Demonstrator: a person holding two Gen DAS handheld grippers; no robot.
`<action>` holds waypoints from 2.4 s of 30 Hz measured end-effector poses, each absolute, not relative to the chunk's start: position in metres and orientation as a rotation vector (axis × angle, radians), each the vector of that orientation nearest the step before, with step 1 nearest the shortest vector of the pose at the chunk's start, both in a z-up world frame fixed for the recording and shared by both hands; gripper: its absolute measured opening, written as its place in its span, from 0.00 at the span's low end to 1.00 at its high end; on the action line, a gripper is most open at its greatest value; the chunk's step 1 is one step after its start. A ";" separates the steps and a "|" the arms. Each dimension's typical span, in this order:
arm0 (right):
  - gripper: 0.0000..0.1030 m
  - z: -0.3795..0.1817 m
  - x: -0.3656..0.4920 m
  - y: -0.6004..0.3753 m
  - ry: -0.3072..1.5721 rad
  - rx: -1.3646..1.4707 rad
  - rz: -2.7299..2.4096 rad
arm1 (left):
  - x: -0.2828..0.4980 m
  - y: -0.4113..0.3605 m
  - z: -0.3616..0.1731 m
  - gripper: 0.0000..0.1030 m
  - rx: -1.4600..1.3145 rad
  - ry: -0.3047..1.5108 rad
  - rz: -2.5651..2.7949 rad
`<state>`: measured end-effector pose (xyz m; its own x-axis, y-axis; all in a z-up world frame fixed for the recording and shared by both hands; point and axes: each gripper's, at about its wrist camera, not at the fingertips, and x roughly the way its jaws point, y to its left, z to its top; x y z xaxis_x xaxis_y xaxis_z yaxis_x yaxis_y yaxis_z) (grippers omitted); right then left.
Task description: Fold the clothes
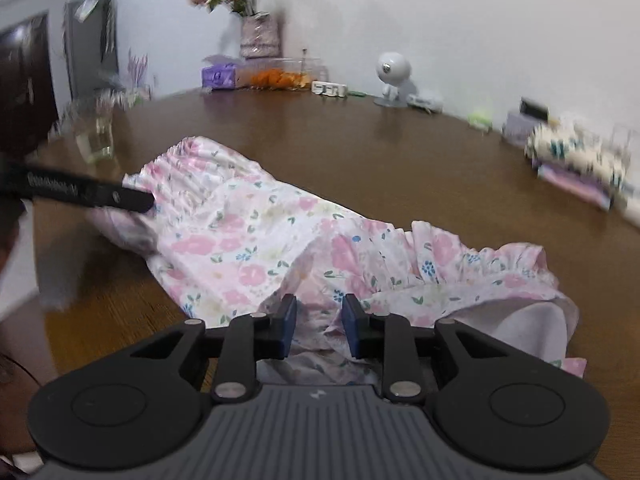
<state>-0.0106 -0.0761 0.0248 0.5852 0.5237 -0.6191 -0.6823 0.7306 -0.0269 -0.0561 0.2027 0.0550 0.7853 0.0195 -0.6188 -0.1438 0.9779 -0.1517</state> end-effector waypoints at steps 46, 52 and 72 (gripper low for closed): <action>0.99 0.017 0.018 -0.137 0.638 -0.334 0.946 | -0.042 0.183 0.036 0.84 -0.103 0.648 0.080; 0.99 0.016 0.018 -0.134 0.647 -0.330 0.930 | -0.040 0.177 0.032 0.90 -0.073 0.625 0.103; 0.99 0.016 0.016 -0.132 0.647 -0.330 0.926 | -0.038 0.180 0.027 1.00 -0.048 0.611 0.110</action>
<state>0.0163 -0.1321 0.0161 0.4324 0.6315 -0.6436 -0.8216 0.5700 0.0073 -0.0381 0.1798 0.0272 0.8132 0.0885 -0.5752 -0.1170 0.9930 -0.0127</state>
